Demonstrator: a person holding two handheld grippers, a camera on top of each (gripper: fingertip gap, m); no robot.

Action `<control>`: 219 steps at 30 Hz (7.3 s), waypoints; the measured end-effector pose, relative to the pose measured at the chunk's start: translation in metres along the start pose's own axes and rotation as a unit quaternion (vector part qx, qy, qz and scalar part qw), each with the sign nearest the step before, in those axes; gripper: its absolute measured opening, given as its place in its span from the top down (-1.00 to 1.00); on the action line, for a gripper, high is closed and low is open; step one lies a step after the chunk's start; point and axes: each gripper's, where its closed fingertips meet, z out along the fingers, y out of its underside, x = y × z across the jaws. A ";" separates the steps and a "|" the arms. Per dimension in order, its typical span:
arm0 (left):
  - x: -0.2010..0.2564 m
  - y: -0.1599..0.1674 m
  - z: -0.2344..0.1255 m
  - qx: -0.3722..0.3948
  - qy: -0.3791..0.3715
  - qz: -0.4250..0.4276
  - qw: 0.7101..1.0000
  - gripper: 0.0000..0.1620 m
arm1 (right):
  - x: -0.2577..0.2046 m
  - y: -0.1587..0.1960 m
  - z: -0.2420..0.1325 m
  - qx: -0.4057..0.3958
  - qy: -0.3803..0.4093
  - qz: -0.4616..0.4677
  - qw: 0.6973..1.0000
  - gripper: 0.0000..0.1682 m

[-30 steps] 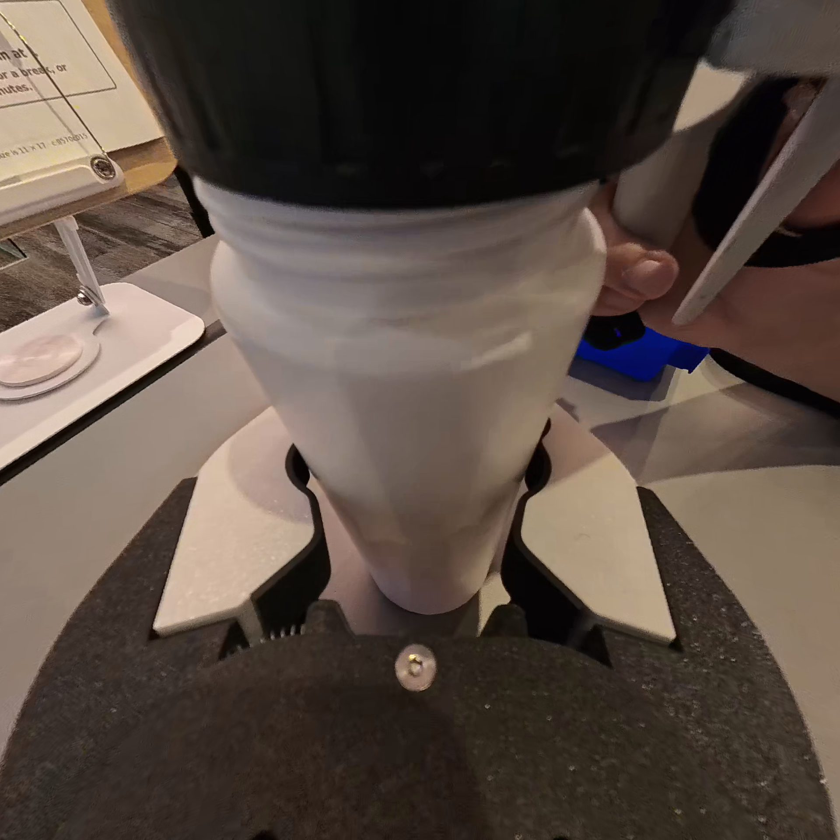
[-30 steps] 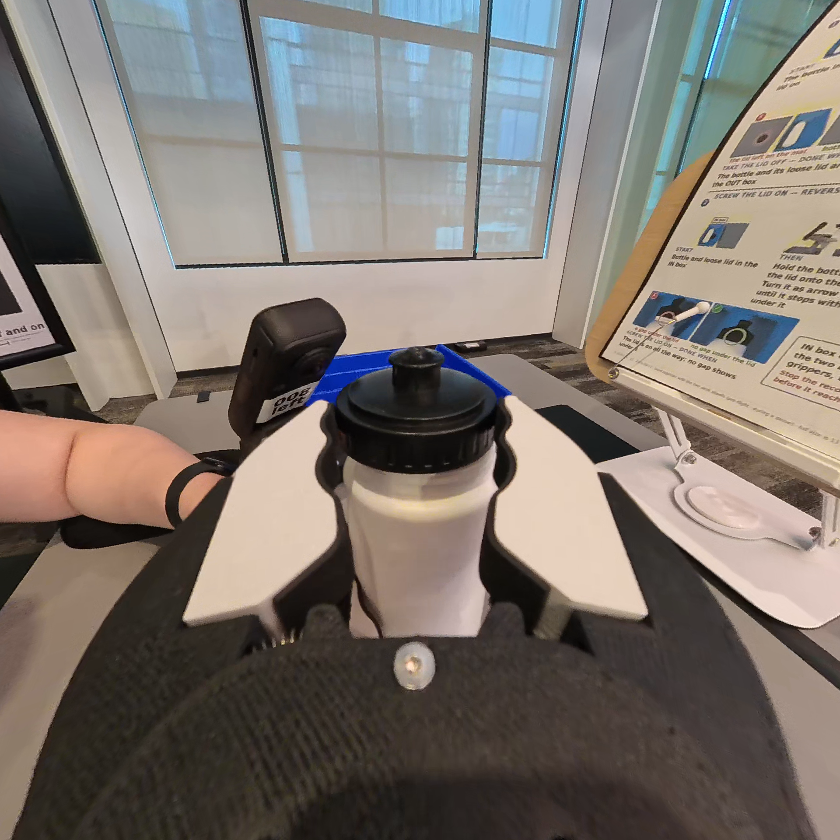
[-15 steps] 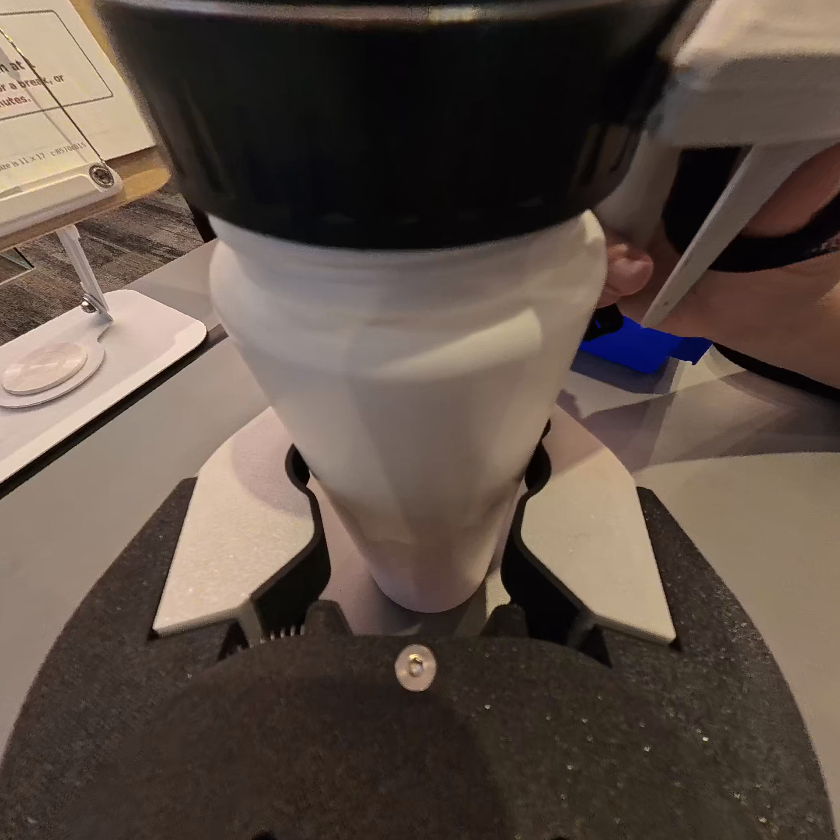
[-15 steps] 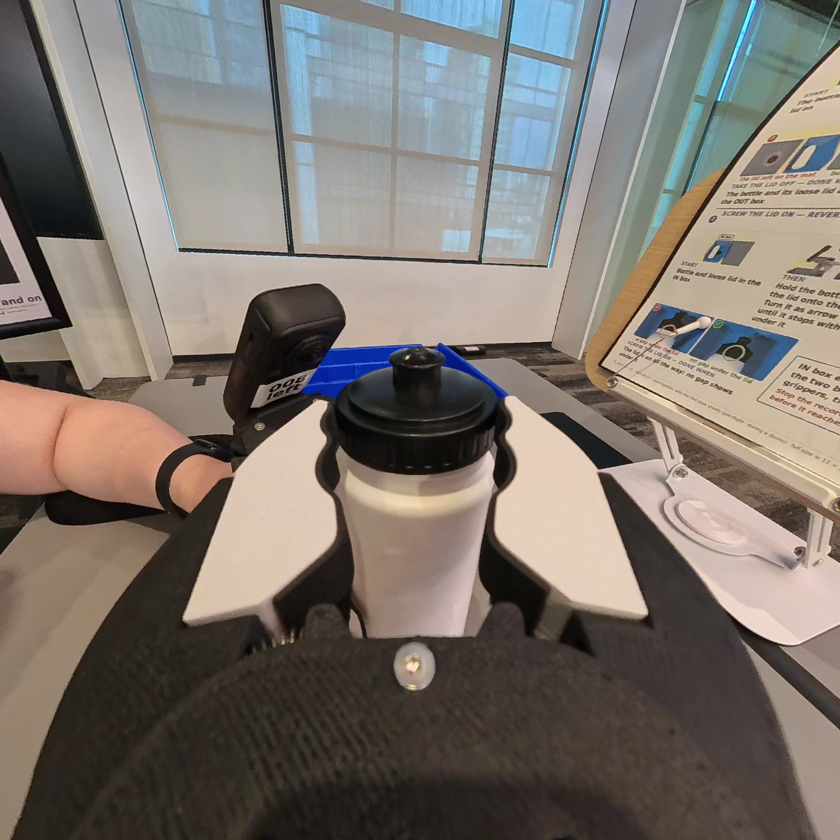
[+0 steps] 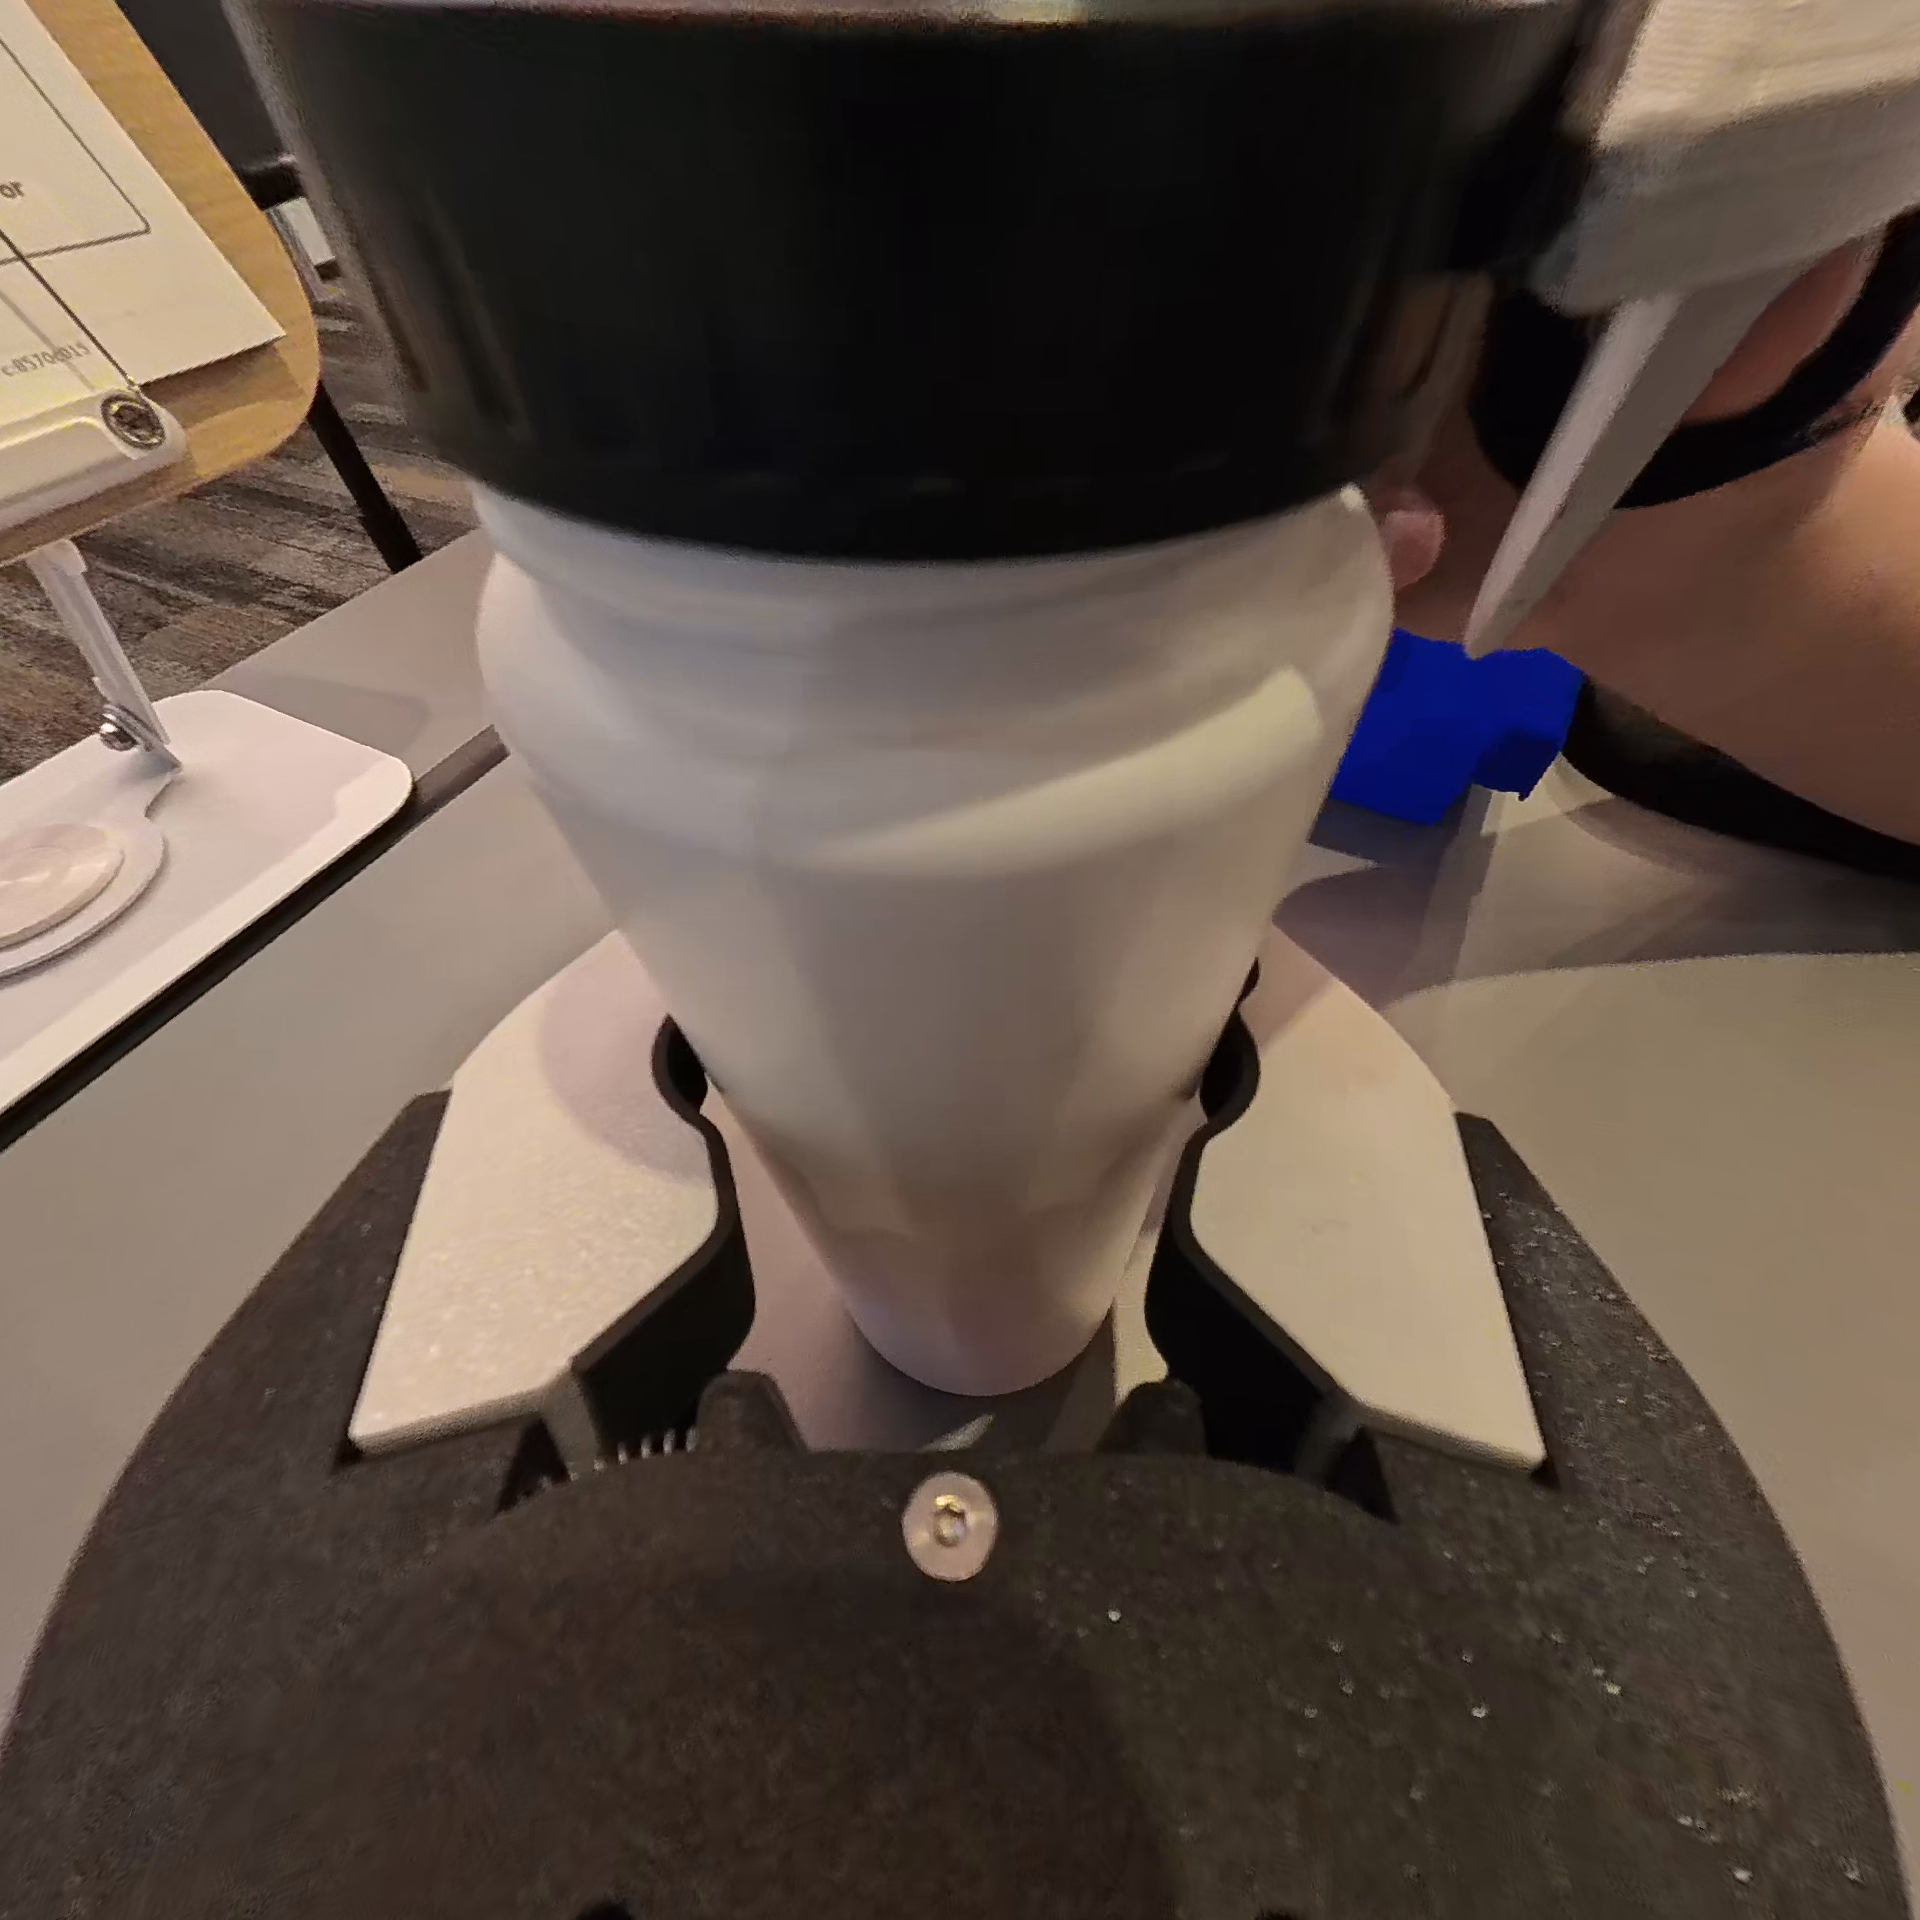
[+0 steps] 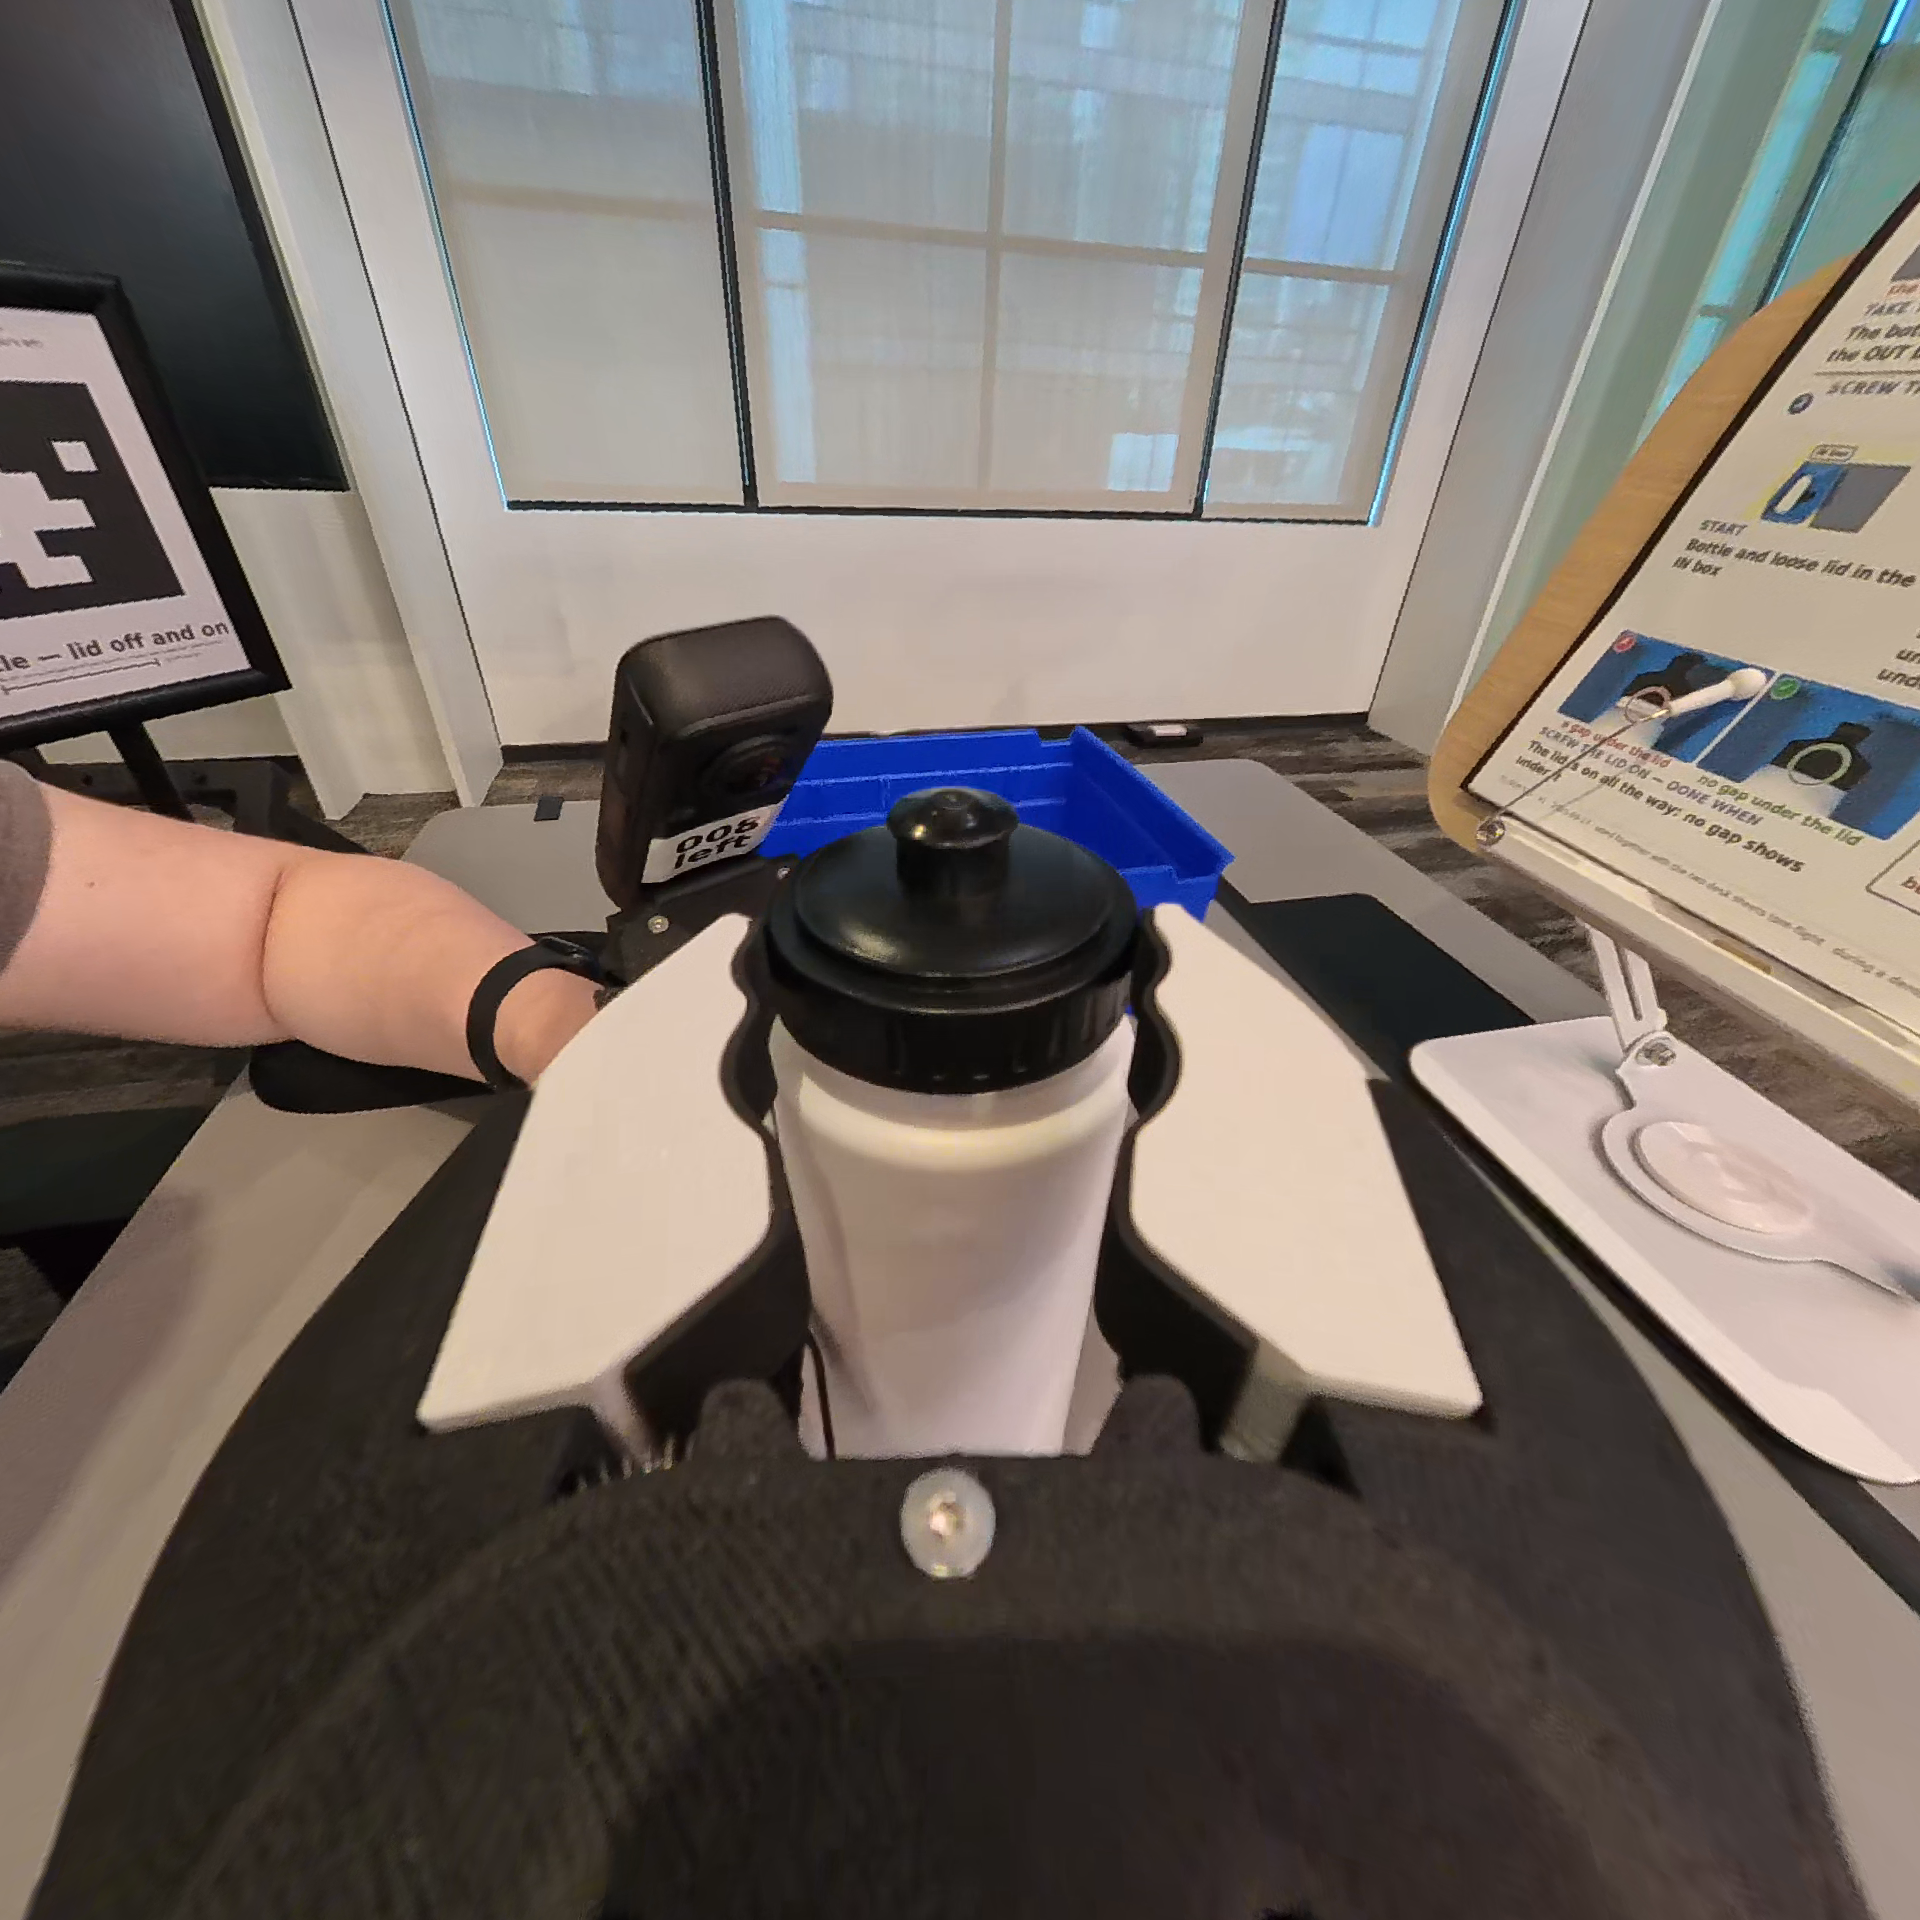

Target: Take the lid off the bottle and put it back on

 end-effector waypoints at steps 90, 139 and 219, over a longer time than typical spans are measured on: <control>0.018 0.006 -0.010 -0.105 0.060 -0.083 0.989 -0.17 | 0.011 -0.003 -0.009 -0.029 -0.009 0.178 0.984 0.25; 0.114 0.012 -0.031 -0.051 0.311 0.137 0.939 -0.17 | -0.094 0.004 -0.041 -0.062 -0.341 0.002 0.938 0.16; 0.054 0.008 -0.006 -0.090 0.117 0.065 0.987 -0.17 | -0.039 0.009 -0.027 -0.222 -0.051 -0.064 0.972 0.15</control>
